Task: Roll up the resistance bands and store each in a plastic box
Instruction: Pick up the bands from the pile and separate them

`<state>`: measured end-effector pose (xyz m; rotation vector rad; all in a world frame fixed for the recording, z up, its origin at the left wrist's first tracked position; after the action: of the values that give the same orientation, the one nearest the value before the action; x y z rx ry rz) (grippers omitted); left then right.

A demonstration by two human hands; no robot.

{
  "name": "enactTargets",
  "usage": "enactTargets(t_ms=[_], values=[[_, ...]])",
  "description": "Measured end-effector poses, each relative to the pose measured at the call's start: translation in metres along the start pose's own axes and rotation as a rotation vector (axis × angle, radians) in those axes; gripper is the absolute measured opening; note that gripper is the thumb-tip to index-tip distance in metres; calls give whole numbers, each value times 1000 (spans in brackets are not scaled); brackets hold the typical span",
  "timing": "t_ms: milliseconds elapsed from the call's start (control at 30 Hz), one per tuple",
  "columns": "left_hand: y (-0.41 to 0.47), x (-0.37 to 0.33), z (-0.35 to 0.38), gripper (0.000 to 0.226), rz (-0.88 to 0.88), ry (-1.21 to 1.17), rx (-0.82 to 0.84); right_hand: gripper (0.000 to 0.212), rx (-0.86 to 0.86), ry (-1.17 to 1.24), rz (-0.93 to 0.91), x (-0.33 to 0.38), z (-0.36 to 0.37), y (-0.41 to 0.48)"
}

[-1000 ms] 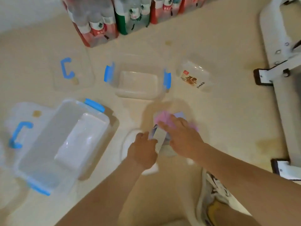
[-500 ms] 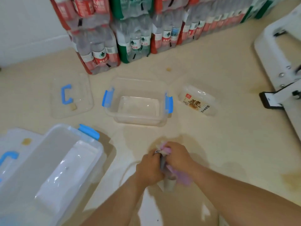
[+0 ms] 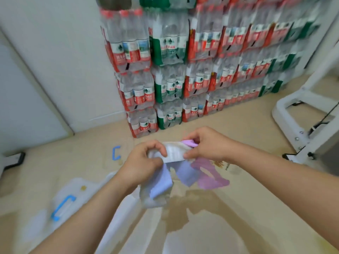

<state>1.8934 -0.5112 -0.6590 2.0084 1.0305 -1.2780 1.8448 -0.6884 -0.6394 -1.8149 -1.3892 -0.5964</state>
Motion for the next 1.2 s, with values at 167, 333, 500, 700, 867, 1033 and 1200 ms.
enactTargets(t_ms=[167, 333, 500, 700, 867, 1033, 1200], values=[[-38, -47, -15, 44, -128, -395, -169, 22, 91, 510, -22, 39, -16, -59], [-61, -78, -31, 24, -102, -550, -89, 21, 8, 385, -119, 59, -20, -70], [-49, -88, -32, 18, 127, 12, -2, 23, -104, 307, -104, 56, -31, -60], [-42, -62, -15, 40, 89, 392, 117, 34, -91, 95, -93, 47, -50, -55], [-35, -54, -22, 41, 79, 449, 122, 12, -244, -191, 10, 20, -74, -47], [-32, -51, 2, 36, 108, 524, 176, 23, -199, -332, 249, -38, -79, -45], [-31, -59, 33, 33, 206, 537, 208, 31, -284, -476, 467, -84, -87, -45]])
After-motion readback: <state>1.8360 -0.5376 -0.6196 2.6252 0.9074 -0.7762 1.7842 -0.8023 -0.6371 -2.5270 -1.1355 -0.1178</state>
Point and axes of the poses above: each hand's wrist, its own y-axis towards the middle knuckle, its own z-axis out of the palm, x = y × z, the point moved 4 cm from there along y, towards the middle knuckle, and after that the axes turned 6 degrees about z, right-handed, at the moved point
